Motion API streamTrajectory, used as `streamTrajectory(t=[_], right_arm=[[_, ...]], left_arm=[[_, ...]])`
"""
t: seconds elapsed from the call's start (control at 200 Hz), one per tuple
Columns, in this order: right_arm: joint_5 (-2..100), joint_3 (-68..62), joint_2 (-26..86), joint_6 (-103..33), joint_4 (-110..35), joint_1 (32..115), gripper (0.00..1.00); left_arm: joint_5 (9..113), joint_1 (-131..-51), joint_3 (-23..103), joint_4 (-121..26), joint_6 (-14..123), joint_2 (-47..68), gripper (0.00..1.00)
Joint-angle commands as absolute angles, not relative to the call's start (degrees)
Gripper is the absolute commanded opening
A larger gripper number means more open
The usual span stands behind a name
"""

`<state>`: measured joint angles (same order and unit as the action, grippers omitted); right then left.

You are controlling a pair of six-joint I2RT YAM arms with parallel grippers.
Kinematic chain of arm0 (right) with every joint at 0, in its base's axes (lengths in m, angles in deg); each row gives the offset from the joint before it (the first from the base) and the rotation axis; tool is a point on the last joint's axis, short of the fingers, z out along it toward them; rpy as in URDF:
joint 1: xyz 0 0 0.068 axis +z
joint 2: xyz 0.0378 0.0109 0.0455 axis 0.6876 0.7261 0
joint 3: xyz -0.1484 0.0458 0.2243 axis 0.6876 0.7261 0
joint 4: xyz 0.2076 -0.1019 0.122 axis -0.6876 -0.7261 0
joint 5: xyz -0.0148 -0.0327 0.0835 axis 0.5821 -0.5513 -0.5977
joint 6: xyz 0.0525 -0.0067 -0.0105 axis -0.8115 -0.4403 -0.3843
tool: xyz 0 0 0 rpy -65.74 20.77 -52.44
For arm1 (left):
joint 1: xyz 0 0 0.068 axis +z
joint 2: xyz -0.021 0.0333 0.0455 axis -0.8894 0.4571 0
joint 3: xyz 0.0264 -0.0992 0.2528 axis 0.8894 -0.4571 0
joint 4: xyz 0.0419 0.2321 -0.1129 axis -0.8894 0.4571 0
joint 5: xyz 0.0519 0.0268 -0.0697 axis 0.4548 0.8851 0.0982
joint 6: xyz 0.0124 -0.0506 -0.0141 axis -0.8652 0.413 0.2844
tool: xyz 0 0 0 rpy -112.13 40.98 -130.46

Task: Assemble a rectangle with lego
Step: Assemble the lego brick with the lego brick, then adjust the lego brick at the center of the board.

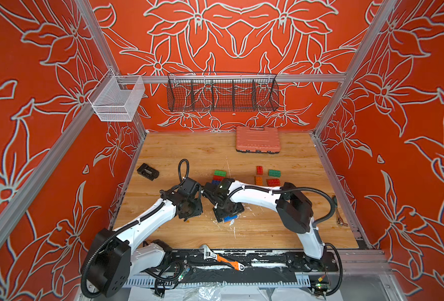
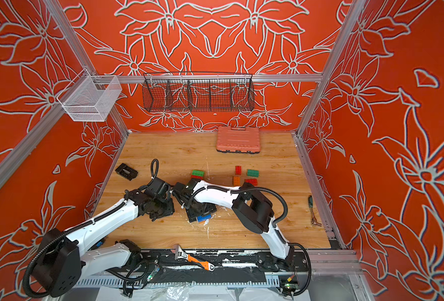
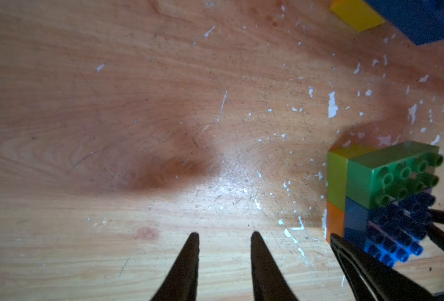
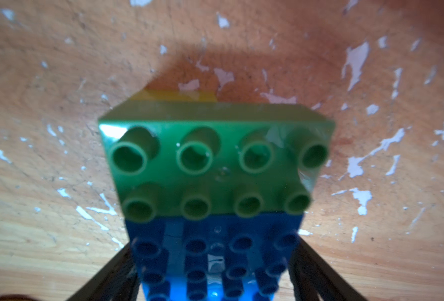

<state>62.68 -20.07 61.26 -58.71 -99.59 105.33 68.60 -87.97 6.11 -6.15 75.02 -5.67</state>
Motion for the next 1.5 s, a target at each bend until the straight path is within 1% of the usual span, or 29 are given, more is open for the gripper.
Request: streamTrajectory(t=[0.0, 0.09, 0.17, 0.235, 0.33, 0.405, 0.55, 0.676, 0.956, 1.496], right_arm=[[65.5, -20.1, 54.8, -57.9, -99.4, 106.0, 0.86], [66.4, -19.1, 51.1, -56.5, -99.5, 105.5, 0.85], [66.0, -16.6, 47.4, -54.8, -99.4, 104.1, 0.81], [64.4, -13.9, 44.4, -53.1, -96.4, 101.9, 0.76], [60.2, -9.2, 39.8, -50.3, -91.5, 97.2, 0.68], [56.6, -7.3, 37.5, -48.2, -88.5, 93.9, 0.66], [55.4, -6.4, 36.9, -44.3, -86.9, 91.0, 0.65], [54.1, -3.0, 36.0, -43.1, -83.5, 87.5, 0.64], [53.9, -0.7, 35.0, -40.0, -81.4, 80.6, 0.65], [54.1, -0.1, 37.7, -38.5, -79.9, 78.9, 0.64]], left_arm=[[66.1, -88.0, 6.7, -5.9, 75.9, -3.2, 0.33], [62.9, -88.0, 7.3, -7.7, 76.4, -0.4, 0.30], [60.1, -88.2, 7.7, -10.2, 76.8, 2.6, 0.22], [58.1, -88.6, 8.4, -11.8, 77.3, 5.8, 0.16], [56.6, -90.5, 10.3, -13.2, 78.0, 10.3, 0.13], [55.6, -92.0, 11.7, -14.5, 79.3, 13.2, 0.12], [55.9, -93.4, 14.0, -15.4, 81.2, 17.4, 0.12], [55.7, -93.4, 17.2, -15.1, 81.4, 20.8, 0.12], [57.3, -93.4, 22.1, -12.2, 80.6, 24.1, 0.13], [57.7, -93.4, 25.4, -11.1, 79.0, 27.6, 0.17]])
